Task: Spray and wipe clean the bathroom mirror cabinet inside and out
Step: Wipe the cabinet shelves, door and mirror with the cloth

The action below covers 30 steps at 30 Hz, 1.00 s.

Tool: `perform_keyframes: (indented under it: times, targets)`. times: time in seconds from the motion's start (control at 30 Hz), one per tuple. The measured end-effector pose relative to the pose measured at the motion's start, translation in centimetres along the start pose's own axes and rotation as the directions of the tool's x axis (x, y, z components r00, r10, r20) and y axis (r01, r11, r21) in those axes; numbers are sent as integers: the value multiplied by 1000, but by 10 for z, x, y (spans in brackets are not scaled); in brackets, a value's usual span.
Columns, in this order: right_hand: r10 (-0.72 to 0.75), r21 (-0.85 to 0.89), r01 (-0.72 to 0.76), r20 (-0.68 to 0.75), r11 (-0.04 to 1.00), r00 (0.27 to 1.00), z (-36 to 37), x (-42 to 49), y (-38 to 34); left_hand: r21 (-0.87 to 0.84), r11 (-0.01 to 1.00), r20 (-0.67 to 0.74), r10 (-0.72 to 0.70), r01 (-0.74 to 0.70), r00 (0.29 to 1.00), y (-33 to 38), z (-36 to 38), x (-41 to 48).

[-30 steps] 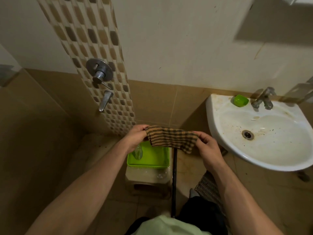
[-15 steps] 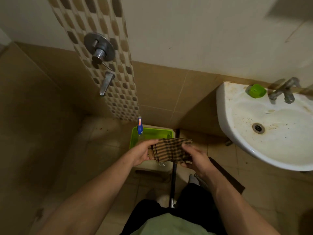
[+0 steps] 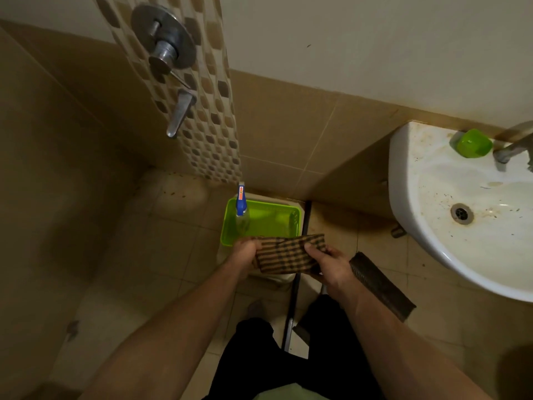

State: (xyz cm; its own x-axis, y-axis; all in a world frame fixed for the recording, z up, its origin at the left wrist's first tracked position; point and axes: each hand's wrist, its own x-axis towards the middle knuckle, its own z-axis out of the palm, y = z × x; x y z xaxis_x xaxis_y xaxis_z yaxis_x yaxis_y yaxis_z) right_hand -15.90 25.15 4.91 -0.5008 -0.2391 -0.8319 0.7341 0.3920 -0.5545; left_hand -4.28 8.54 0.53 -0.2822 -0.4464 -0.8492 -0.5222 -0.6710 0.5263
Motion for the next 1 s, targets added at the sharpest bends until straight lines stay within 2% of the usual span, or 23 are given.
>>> perform_keyframes:
  times: [0.1,0.13,0.23,0.37,0.53,0.63,0.77,0.83,1.0]
  targets:
    - [91,-31,-89,67,996,994,1,9,1,88,991,109,87,-97,990,-6,-3,6]
    - [91,-50,-88,68,995,994,2,14,2,136,982,104,118,-132,987,-6,-4,7]
    - [46,-94,-39,73,995,996,5,30,3,210,964,-8,167,-162,986,-4,-1,16]
    - [5,-177,11,90,984,996,10,62,-8,210,965,-108,181,-156,977,-3,2,38]
    - [-73,-296,98,94,950,993,23,104,-16,95,989,-209,134,-116,969,-8,12,57]
    - [-180,-497,202,93,844,979,28,126,-18,-46,999,-193,8,-17,981,-15,23,67]
    - [-307,-703,342,182,623,934,31,151,-30,-169,983,-155,-96,70,983,-22,39,77]
    - [-342,-757,411,261,508,903,33,167,-37,-165,982,-150,-119,94,981,-25,45,85]
    - [-342,-785,538,436,307,832,47,195,-40,-136,982,-170,-154,132,973,-36,58,113]
